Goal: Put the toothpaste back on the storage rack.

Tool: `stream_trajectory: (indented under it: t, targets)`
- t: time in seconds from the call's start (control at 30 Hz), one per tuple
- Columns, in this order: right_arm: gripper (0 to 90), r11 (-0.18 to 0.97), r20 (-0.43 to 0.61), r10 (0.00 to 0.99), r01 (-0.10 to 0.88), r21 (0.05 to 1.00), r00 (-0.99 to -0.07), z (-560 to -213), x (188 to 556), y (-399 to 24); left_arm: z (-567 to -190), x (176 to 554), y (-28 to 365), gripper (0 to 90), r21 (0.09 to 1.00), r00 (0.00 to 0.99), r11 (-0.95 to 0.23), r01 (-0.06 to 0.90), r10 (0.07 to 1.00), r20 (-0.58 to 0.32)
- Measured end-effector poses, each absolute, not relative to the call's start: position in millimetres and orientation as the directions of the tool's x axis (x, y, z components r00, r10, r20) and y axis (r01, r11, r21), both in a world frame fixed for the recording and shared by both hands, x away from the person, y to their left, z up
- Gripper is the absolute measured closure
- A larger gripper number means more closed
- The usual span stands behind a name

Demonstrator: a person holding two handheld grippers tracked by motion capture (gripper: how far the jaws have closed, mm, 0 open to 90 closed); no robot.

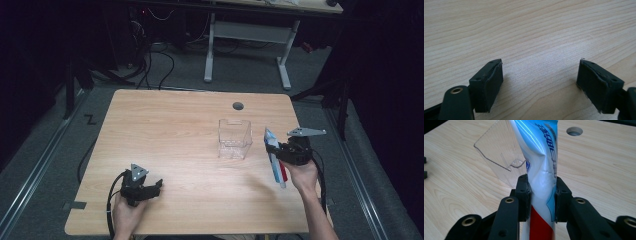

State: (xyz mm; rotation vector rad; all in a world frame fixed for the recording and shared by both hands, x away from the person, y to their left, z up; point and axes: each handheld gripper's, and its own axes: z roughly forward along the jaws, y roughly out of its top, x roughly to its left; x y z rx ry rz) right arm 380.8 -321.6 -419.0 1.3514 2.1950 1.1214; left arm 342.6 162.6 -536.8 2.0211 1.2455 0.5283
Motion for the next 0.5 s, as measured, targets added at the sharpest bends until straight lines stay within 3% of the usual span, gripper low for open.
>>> stream_trajectory:
  t: [0.5]
  targets:
    - [70.8,0.274,0.081,0.824,0.52,0.809,-0.561,-396.5,375.4,-297.3,-536.9,342.6,162.7,21.3,0.737,0.456,-0.298,0.606,0.89,-0.015]
